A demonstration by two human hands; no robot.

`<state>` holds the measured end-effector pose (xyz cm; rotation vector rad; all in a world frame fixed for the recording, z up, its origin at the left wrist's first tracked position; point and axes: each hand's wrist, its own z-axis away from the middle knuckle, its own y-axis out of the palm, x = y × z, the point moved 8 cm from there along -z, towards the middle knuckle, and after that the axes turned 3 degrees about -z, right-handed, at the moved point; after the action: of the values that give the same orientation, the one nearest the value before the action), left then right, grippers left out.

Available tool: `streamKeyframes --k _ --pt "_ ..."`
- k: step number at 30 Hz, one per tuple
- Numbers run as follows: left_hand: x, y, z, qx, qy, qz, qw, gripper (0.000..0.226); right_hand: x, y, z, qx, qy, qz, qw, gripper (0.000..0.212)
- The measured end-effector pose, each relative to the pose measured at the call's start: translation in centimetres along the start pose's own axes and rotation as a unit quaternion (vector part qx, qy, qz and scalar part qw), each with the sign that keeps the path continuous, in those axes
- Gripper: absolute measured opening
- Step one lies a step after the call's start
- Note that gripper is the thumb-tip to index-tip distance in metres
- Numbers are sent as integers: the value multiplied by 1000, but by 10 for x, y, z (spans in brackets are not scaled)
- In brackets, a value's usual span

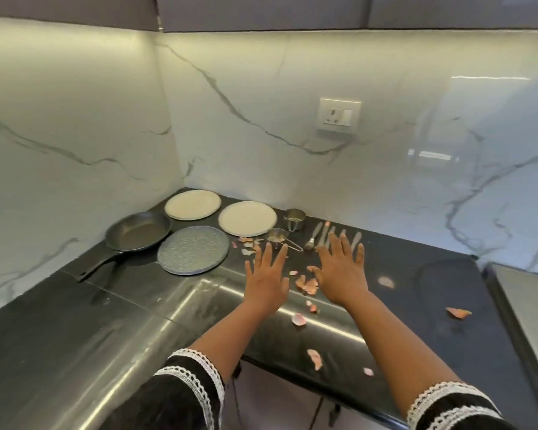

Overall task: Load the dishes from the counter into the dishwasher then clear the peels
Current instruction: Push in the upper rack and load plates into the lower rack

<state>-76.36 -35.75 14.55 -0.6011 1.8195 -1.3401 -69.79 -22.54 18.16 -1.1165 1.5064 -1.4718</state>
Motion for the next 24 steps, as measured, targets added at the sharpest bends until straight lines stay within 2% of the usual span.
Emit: streamKeyframes --k 5,12,18,21,24 --pt "97 -4 -6 11 -78 17 997 75 74 34 -44 43 -25 -45 998 56" --pt "201 11 6 34 -188 75 979 73 149 74 -91 115 -78 -49 989 62" --pt "246 6 -17 22 -203 145 968 79 185 115 -144 196 -57 -134 970 70" --pt "272 -2 -41 2 -257 192 947 77 199 126 -175 221 -39 -196 955 68" --pt "301 -6 -55 -37 -342 251 905 73 204 135 -208 223 -2 -241 945 63"
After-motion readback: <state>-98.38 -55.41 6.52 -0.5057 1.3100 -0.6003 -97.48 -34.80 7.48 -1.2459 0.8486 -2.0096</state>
